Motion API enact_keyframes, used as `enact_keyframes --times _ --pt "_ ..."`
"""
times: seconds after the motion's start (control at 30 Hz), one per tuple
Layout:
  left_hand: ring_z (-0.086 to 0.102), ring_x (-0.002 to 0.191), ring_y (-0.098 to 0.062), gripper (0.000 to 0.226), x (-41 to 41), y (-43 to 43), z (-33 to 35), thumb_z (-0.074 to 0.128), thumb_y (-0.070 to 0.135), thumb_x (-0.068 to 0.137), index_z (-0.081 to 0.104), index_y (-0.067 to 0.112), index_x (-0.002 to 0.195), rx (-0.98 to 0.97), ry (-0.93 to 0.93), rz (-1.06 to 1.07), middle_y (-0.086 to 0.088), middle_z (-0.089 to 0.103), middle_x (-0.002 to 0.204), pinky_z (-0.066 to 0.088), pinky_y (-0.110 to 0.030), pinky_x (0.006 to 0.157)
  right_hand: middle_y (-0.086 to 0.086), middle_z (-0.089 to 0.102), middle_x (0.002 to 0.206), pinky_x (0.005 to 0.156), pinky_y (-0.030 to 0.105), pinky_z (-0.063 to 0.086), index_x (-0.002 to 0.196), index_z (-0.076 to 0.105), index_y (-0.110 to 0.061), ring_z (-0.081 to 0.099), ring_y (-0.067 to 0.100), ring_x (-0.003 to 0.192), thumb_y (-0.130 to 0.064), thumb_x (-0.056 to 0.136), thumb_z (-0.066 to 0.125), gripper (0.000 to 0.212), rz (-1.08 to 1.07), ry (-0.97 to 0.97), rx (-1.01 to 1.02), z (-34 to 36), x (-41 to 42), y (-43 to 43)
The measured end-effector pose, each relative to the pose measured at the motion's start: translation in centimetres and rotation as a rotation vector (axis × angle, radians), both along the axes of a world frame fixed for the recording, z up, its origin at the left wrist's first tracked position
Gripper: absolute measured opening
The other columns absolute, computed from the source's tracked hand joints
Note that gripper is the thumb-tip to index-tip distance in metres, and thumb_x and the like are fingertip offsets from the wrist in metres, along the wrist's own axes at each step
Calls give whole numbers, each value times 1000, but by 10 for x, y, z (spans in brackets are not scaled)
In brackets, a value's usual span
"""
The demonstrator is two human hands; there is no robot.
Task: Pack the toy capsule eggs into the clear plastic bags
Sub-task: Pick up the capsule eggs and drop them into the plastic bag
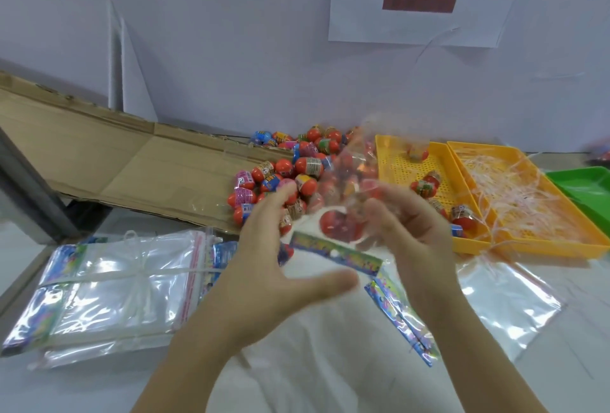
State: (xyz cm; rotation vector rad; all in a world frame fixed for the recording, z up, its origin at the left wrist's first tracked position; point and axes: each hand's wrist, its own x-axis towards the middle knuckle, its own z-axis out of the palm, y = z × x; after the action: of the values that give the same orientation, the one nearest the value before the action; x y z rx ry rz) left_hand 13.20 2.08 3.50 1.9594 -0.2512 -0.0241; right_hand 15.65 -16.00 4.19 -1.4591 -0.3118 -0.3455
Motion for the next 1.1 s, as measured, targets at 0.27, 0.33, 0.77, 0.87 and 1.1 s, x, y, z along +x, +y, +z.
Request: enact_keyframes --times 0.27,0.33,0.77,0.87,1.1 --pt "36 135 -18 70 -7 -36 -7 54 16 94 22 39 152 956 -31 -563 7 34 151 35 -35 107 -10 66 74 60 26 56 100 71 -36 59 16 69 -44 77 70 24 -355 -70 27 11 10 -47" --pt "40 132 -12 46 -1 -19 -1 45 8 98 51 30 138 941 -83 -477 9 47 142 33 -30 109 -8 68 75 63 32 56 102 71 -34 61 20 71 -43 77 69 26 -365 -68 31 9 10 -47" --pt "4 149 -38 58 76 123 79 43 45 99 21 39 152 889 -111 492 -3 -5 165 11 -60 118 -7 72 81 55 21 56 88 74 -35 69 8 67 -19 75 64 23 -163 -49 104 10 2 -19" --pt "28 139 5 64 60 66 65 53 72 76 39 56 136 393 -283 251 22 25 155 25 -34 115 0 73 81 50 28 57 84 72 -30 71 19 65 -24 70 67 16 -15 79 142 8 -1 -12" --pt "75 87 -19 28 42 -23 27 84 32 73 75 33 99 -288 78 -179 4 77 99 60 -31 74 5 71 84 50 32 57 101 66 -20 71 26 67 -28 70 69 32 62 191 67 5 -3 -3"
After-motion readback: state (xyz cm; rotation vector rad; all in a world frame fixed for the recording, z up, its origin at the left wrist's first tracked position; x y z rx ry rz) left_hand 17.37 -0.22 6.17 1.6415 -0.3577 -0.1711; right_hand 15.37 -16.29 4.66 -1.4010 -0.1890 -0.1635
